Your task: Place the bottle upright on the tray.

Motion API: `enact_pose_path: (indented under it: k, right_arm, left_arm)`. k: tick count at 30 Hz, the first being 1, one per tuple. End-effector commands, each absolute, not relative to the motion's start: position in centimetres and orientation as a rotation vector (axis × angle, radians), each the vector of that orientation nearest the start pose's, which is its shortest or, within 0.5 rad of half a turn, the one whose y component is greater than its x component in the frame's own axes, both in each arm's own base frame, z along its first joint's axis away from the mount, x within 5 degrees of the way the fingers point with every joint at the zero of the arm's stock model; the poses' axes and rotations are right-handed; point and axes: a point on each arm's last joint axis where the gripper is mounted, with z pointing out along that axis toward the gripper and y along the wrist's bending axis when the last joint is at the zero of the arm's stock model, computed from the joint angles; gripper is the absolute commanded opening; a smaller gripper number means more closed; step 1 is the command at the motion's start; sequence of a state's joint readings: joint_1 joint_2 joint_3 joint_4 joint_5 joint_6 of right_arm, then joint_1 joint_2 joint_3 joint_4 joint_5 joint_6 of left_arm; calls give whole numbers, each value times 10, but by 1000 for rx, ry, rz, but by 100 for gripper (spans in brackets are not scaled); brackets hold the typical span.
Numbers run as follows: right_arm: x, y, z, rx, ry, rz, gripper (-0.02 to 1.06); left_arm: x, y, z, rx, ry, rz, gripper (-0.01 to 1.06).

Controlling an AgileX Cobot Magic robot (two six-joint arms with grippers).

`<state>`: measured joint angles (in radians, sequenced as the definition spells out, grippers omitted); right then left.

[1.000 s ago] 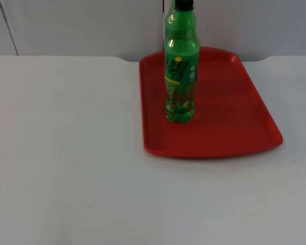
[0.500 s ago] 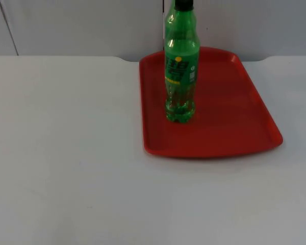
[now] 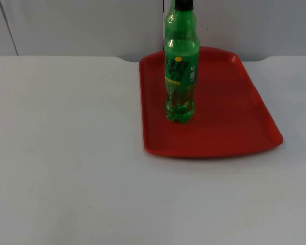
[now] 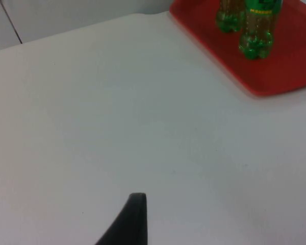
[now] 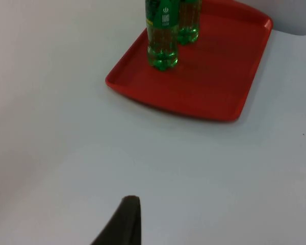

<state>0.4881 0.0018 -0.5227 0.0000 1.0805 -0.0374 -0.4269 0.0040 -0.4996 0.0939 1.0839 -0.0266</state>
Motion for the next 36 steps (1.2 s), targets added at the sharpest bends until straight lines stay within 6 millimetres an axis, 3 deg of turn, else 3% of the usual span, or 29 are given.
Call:
enact_pose_path:
  k: [1,21,36]
  right_arm:
    - [-7,-3,280,-532,1990,284,98]
    - [-7,-3,280,-516,1994,282,98]
    - [-7,-1,280,-237,2036,112,98]
  left_arm:
    - [-1,9,275,404,2024,-167,105]
    - [-1,9,275,404,2024,-167,105]
    - [-1,9,275,404,2024,-167,105]
